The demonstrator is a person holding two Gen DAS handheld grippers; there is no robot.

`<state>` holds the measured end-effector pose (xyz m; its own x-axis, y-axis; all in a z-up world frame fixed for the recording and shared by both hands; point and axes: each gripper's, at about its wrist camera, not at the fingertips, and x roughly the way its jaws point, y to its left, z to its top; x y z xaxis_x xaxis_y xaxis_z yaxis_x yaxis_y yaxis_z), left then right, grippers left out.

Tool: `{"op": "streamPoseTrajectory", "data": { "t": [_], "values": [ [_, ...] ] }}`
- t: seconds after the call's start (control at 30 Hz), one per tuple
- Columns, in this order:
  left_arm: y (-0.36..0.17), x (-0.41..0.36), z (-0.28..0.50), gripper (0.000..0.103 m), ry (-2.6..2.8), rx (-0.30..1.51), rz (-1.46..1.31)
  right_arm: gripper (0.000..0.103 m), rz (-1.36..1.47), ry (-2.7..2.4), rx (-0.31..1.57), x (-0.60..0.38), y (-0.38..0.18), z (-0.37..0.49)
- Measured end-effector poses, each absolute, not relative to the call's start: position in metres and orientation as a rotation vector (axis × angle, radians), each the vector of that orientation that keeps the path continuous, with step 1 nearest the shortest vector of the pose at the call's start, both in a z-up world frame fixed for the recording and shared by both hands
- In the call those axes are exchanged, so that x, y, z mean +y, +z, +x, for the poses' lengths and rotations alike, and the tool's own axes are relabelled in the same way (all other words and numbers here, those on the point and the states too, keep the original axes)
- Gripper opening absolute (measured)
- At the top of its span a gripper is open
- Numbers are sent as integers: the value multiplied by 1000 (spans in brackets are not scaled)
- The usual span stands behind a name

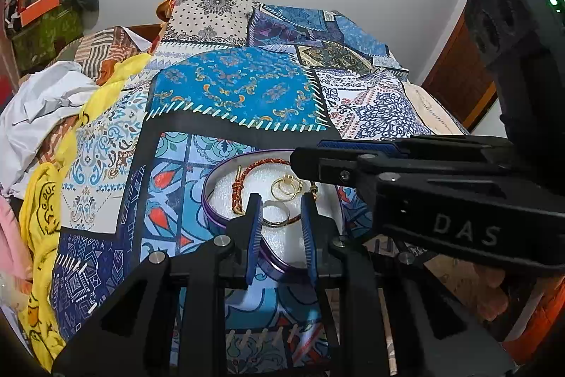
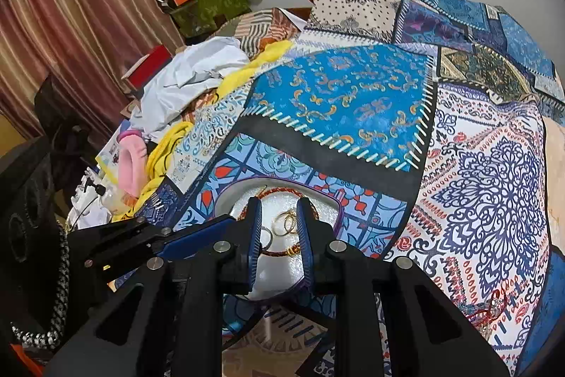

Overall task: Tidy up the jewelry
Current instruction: 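Lift both tools away from the heart tin, then move the left tool to the jewelry pile and close on a red bracelet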

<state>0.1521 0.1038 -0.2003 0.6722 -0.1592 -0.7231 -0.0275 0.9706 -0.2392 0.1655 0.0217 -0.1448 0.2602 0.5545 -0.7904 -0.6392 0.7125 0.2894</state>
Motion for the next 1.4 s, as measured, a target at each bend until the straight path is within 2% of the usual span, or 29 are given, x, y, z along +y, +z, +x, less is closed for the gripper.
{"op": "streamPoseTrajectory", "data": {
  "t": [0.43,0.53,0.6,0.67,0.87,0.97,1.4],
  "values": [
    [-173,97,146,21,-50,790,-204,19,-92,758,939,-8,-114,157],
    [-163,93,144,22,-51,772,-193,23,-88,715,902,-26,-104,155],
    [-156,87,143,26,-51,757,-182,31,-92,686,877,-37,-99,153],
    [-150,82,144,27,-55,745,-171,34,-86,657,851,-50,-93,152],
    [-130,58,150,27,-82,709,-125,35,-60,584,821,-90,-85,151],
    [-123,44,154,32,-107,697,-118,35,-50,540,814,-111,-84,151],
    [-157,-14,181,33,-218,811,-73,35,-2,415,882,-182,-110,156]
  ]
}}
